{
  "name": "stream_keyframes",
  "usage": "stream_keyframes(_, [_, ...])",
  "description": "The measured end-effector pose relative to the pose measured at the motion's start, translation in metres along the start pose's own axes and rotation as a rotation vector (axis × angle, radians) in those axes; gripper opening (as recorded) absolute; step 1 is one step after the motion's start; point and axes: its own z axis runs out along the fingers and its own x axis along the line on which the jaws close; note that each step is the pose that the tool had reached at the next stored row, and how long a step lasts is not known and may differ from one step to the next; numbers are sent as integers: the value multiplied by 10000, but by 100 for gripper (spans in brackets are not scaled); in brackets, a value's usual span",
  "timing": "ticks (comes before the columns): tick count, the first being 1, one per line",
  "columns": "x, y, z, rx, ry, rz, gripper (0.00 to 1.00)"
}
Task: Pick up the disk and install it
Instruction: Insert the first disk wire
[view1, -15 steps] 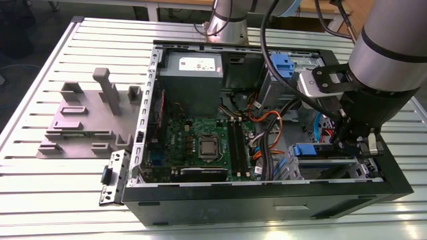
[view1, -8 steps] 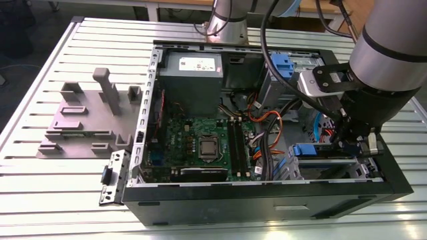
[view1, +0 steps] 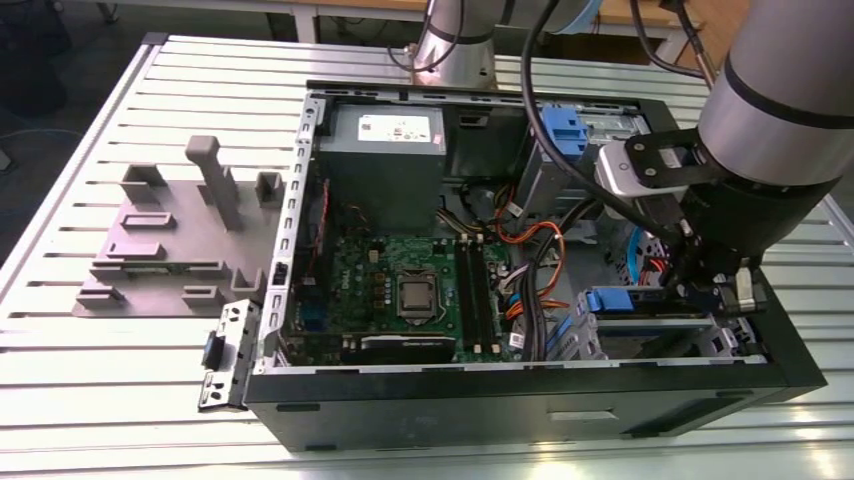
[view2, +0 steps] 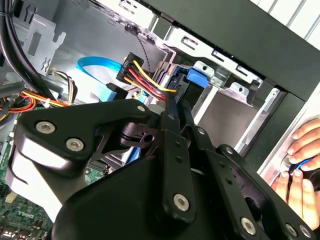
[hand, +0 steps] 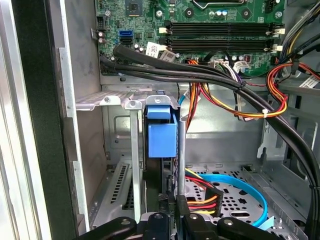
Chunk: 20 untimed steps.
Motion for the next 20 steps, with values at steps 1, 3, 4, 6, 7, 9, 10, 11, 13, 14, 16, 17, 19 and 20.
stream_keyframes(1, [2,1,3,0,0,1,17])
stream_keyframes(3, [8,3,11,0,1,0,17])
stream_keyframes(4, [10,3,15,0,1,-1,17])
stream_keyframes(6, [15,6,25,0,1,0,17])
stream_keyframes(7, [17,7,30,0,1,0,17])
stream_keyframes(9, [19,8,32,0,2,-1,17])
stream_keyframes(10, [19,8,33,0,2,-1,17])
stream_keyframes(11, [19,8,33,0,2,0,17])
stream_keyframes(13, [20,8,34,0,0,0,17])
stream_keyframes(14, [20,8,33,0,1,0,17])
stream_keyframes(16, [21,8,33,0,1,0,17])
stream_keyframes(17, [21,8,34,-1,1,-1,17])
stream_keyframes(19, [21,8,34,0,-1,0,18])
stream_keyframes(20, [21,8,34,0,-1,1,25])
